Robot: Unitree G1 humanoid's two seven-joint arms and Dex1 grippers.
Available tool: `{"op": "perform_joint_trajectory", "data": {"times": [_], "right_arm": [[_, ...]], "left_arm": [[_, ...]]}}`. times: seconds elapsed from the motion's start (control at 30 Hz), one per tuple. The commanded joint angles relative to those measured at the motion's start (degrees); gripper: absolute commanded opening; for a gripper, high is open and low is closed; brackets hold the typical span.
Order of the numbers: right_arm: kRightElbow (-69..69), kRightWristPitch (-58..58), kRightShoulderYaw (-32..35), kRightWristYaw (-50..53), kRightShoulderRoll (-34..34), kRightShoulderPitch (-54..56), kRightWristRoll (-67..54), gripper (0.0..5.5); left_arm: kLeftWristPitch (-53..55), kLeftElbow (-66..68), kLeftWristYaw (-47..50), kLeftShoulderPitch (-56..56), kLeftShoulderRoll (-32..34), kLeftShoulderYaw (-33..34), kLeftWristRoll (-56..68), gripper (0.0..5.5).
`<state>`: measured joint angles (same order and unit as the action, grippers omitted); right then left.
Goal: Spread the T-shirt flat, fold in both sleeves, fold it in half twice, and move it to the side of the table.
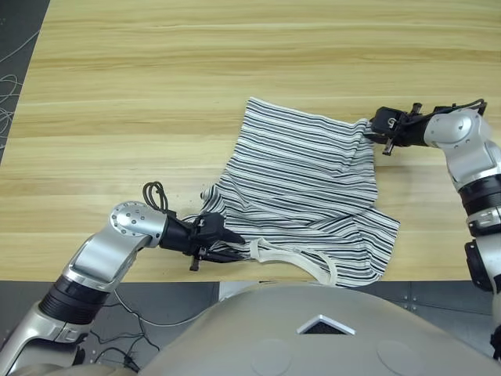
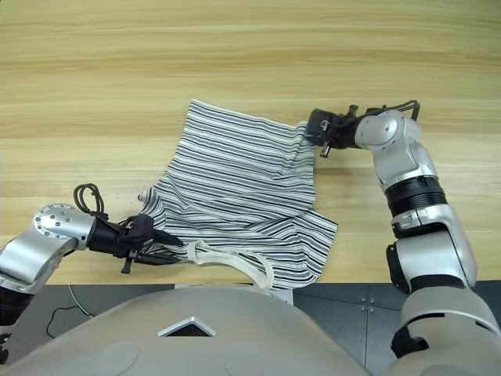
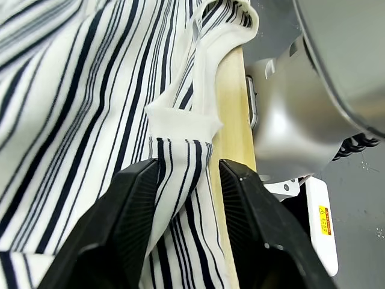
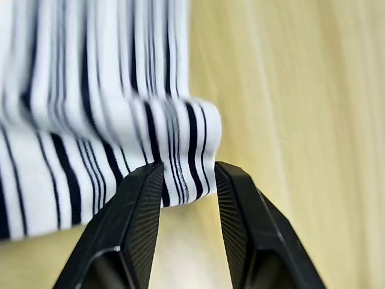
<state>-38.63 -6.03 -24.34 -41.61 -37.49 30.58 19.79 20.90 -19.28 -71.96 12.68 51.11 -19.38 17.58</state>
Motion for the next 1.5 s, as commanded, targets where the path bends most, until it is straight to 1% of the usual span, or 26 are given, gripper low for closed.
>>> {"op": "perform_joint_trajectory", "data": {"times": [0.03,0.23,0.43,0.63,0.77,0.87,0.93,1.0,1.1,1.17,1.23,1.33,1.4,1.5], "right_arm": [[-8.0,-2.7,-2.7,10.0,3.6,0.9,6.3,1.56],[-18.9,-7.1,-4.3,26.9,11.9,5.8,11.1,1.56],[-27.6,-12.4,-3.2,38.4,18.0,10.9,11.4,1.56],[-32.0,-13.0,-2.1,46.7,17.7,14.1,12.0,1.56],[-30.2,-15.0,0.8,45.7,14.9,15.3,9.9,1.56],[-25.7,-15.8,3.7,40.9,11.7,14.8,7.3,1.56],[-20.4,-15.1,5.3,34.7,9.4,12.8,4.8,1.56],[-14.2,-12.8,7.5,26.7,8.8,9.4,0.1,1.56],[2.9,-2.2,9.9,6.5,8.0,-0.1,-13.3,1.56],[17.0,8.1,9.7,-6.9,5.0,-7.7,-23.3,1.56],[24.8,15.0,9.2,-14.5,2.4,-12.2,-28.0,1.56],[30.2,20.7,8.9,-20.5,0.2,-16.3,-30.9,1.56],[31.1,22.4,8.2,-21.2,-0.1,-17.8,-30.2,1.56],[30.4,22.3,6.9,-19.7,-0.2,-18.5,-26.6,1.56]], "left_arm": [[-0.7,0.4,1.1,0.3,-0.3,-0.1,-0.8,1.86],[-1.1,1.3,1.0,0.7,-0.7,0.0,-1.1,1.86],[-0.6,1.7,1.1,0.3,-1.6,0.6,-0.2,1.86],[1.5,2.4,2.6,-1.1,-4.0,3.5,3.0,1.86],[3.5,2.1,4.0,-2.9,-5.6,7.2,6.5,1.86],[6.3,0.9,4.7,-4.8,-6.7,10.6,11.0,1.86],[8.1,2.1,6.5,-7.3,-8.7,12.9,13.6,1.86],[7.3,4.9,9.8,-10.1,-11.1,12.7,11.5,1.86],[5.5,9.5,13.8,-13.5,-14.2,9.8,6.5,1.86],[3.9,15.0,18.3,-17.8,-19.0,6.9,2.1,1.86],[2.5,19.8,21.3,-20.9,-22.6,5.0,-1.2,1.86],[-0.1,27.1,23.1,-24.6,-26.2,2.7,-5.1,1.86],[-1.8,31.7,22.9,-26.6,-27.6,1.2,-7.3,1.86],[-5.3,40.0,21.7,-28.4,-27.5,-2.2,-12.4,1.86]]}}
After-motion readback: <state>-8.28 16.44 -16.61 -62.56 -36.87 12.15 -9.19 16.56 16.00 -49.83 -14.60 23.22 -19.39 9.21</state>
